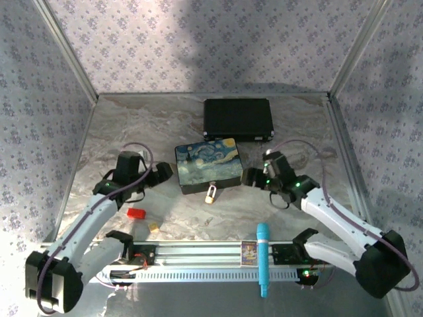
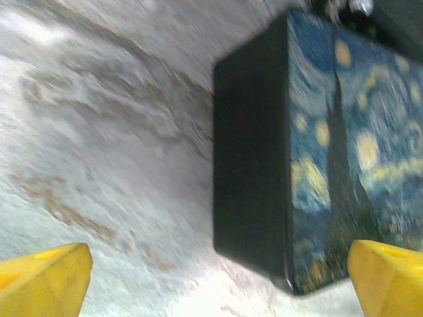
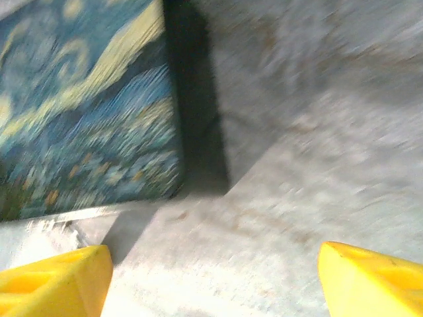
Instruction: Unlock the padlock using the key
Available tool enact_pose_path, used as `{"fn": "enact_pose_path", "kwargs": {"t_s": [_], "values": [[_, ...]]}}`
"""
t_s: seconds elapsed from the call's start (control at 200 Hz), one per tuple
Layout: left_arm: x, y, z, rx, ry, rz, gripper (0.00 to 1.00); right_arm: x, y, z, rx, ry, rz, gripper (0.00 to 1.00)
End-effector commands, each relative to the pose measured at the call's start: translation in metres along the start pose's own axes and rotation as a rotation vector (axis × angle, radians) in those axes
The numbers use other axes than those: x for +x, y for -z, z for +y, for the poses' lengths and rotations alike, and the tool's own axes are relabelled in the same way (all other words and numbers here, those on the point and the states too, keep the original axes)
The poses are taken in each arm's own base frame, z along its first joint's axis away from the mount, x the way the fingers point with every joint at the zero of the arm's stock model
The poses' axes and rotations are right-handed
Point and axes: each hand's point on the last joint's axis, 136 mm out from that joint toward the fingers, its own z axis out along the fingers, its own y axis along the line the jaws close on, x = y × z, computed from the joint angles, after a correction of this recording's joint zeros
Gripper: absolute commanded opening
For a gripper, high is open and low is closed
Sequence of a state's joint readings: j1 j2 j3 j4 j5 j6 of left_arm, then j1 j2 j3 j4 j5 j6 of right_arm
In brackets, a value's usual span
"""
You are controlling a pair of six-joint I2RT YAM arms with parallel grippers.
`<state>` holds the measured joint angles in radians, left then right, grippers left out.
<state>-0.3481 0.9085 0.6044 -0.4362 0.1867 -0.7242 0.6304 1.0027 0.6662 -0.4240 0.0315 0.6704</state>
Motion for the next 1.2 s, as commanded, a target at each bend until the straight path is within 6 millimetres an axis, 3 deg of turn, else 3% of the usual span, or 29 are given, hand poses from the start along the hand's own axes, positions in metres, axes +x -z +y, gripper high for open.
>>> {"fn": "enact_pose_path", "kwargs": {"t_s": [0.0,0.345,0.485,0.62,0.914,1.194], "values": [[0.028,-0.001,0.003,-0.023,0.024,0.068,0.96,0.024,0.0,0.004,0.075,-0.04,0.017,0.77],[0.075,-0.011,-0.009,0.014,-0.004,0.12,0.89,0.109,-0.035,0.081,0.051,0.139,0.185,0.71],[0.084,-0.011,-0.007,-0.006,-0.038,0.135,0.89,0.135,-0.047,0.115,0.043,0.206,0.225,0.67],[0.089,-0.012,-0.003,-0.016,-0.04,0.145,0.89,0.156,-0.056,0.133,0.043,0.219,0.27,0.65],[0.091,-0.011,0.0,-0.009,-0.032,0.133,0.89,0.183,-0.067,0.1,0.264,0.26,0.315,0.63],[0.09,-0.011,0.002,-0.007,-0.017,0.116,0.89,0.189,-0.058,0.076,0.33,0.266,0.324,0.57]]}}
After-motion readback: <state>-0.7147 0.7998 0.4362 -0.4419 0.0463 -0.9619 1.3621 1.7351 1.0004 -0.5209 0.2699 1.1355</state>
